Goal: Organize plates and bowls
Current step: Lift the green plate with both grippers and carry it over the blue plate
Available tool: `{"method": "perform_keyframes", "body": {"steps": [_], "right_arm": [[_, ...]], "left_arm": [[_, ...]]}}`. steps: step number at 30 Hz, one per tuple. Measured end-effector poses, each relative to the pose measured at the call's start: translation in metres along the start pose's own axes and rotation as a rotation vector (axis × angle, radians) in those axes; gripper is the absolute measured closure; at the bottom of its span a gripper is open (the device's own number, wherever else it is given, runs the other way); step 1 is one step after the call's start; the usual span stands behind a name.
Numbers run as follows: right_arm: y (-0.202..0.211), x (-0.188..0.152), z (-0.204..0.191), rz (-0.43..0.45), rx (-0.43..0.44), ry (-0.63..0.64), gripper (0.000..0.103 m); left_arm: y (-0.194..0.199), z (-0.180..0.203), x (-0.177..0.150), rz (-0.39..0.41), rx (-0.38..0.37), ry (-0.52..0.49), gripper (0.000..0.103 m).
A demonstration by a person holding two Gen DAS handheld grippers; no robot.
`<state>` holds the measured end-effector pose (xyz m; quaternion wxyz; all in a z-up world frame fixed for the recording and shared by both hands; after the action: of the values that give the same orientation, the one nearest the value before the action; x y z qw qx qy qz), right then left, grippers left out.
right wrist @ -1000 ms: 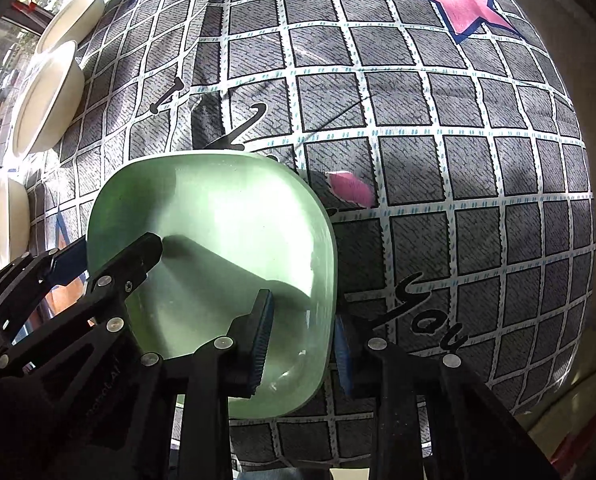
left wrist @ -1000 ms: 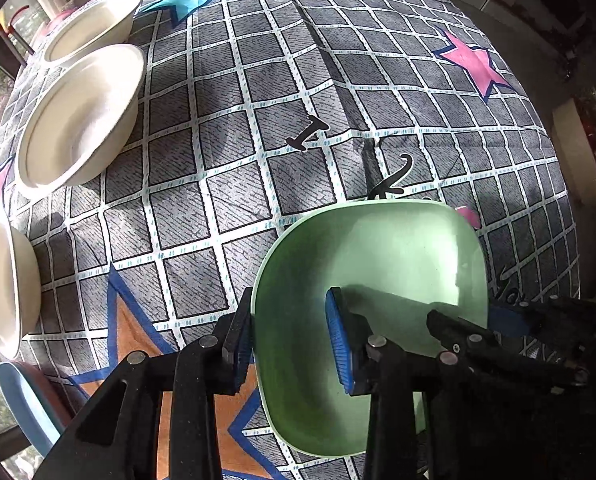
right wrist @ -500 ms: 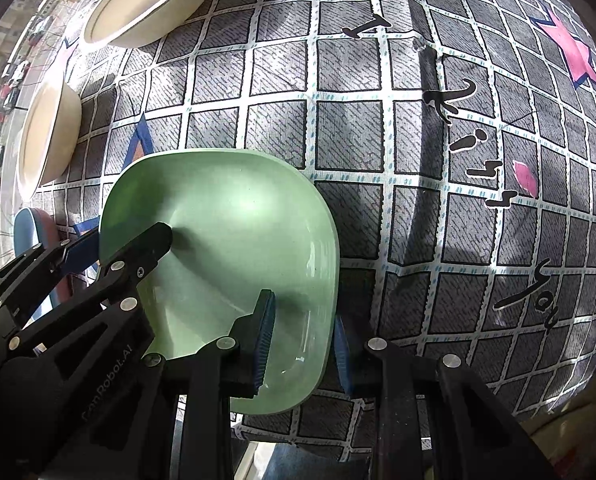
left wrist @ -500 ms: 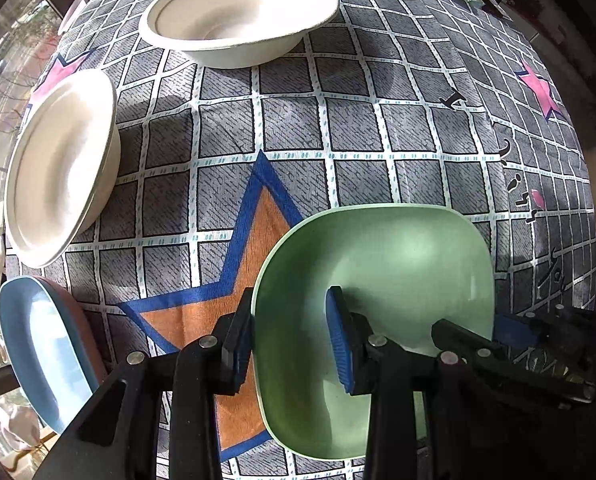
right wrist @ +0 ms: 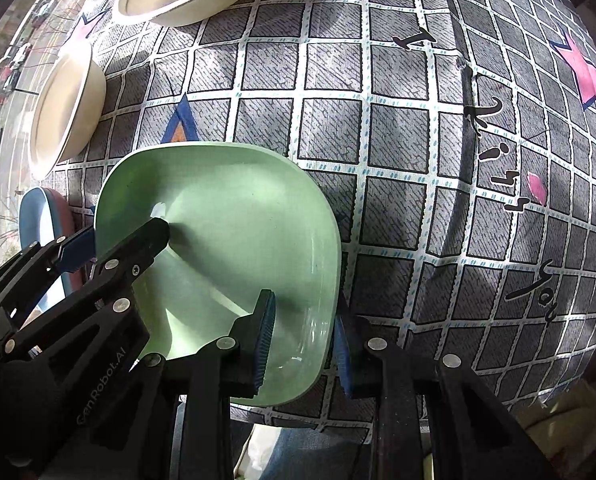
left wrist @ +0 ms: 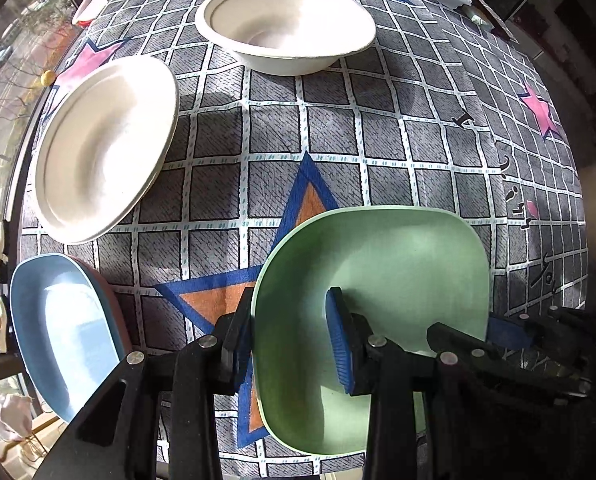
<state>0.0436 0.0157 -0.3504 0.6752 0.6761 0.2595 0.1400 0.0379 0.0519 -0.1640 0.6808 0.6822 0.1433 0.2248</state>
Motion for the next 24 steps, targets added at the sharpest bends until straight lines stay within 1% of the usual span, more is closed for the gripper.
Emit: {"method": "perform_keyframes", "body": {"steps": [1, 2, 4, 5, 7, 8, 9, 13, 14, 15, 19, 24], "right_arm": [[0.001, 0.006, 0.001, 0.0, 0.001, 0.005, 0.072], [0.003, 0.005, -0.004, 0.0, 0.003, 0.009, 0.072], [0.0, 0.002, -0.026, 0.001, 0.005, 0.018, 0.072], [-0.01, 0.003, -0.016, -0.001, 0.008, 0.022, 0.072], [-0.01, 0.002, -0.029, -0.003, 0.01, 0.029, 0.072], [-0.005, -0.007, -0.033, -0.003, 0.013, 0.031, 0.072], [-0.005, -0.009, -0.039, -0.005, 0.016, 0.033, 0.072], [-0.004, -0.011, -0.059, -0.009, 0.027, 0.037, 0.072], [-0.004, -0.012, -0.061, -0.01, 0.029, 0.039, 0.072], [-0.003, -0.013, -0.065, -0.01, 0.032, 0.04, 0.072], [0.001, -0.019, -0.08, -0.01, 0.042, 0.038, 0.072], [0.011, -0.025, -0.095, -0.004, 0.052, 0.041, 0.072]], "left_arm": [[0.002, -0.002, -0.002, 0.003, 0.002, 0.004, 0.066], [0.003, -0.001, -0.004, 0.007, 0.005, 0.007, 0.066], [0.007, -0.007, -0.005, 0.013, 0.011, 0.013, 0.066], [0.01, -0.011, -0.004, 0.016, 0.013, 0.016, 0.066], [0.013, -0.016, -0.005, 0.02, 0.017, 0.024, 0.066], [0.015, -0.018, -0.007, 0.022, 0.02, 0.026, 0.066], [0.028, -0.026, 0.0, 0.023, 0.024, 0.029, 0.066], [0.038, -0.038, 0.004, 0.028, 0.036, 0.031, 0.066], [0.039, -0.04, 0.004, 0.029, 0.039, 0.031, 0.066], [0.027, -0.026, -0.001, 0.029, 0.041, 0.032, 0.066], [0.027, -0.026, -0.002, 0.033, 0.045, 0.032, 0.066], [0.033, -0.032, -0.01, 0.033, 0.061, 0.031, 0.066]]}}
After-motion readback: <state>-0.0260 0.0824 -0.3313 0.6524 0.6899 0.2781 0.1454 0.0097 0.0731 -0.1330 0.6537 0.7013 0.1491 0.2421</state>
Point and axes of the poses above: each gripper's, at about its wrist camera, not at the fingertips, and y roughly against the way its jaws point, z to its right, x to its top, the point moved 7 cm from there along -y, roughly the way its jaws point, and after that the axes turned 15 degrees about -y, right-handed, at the moved point
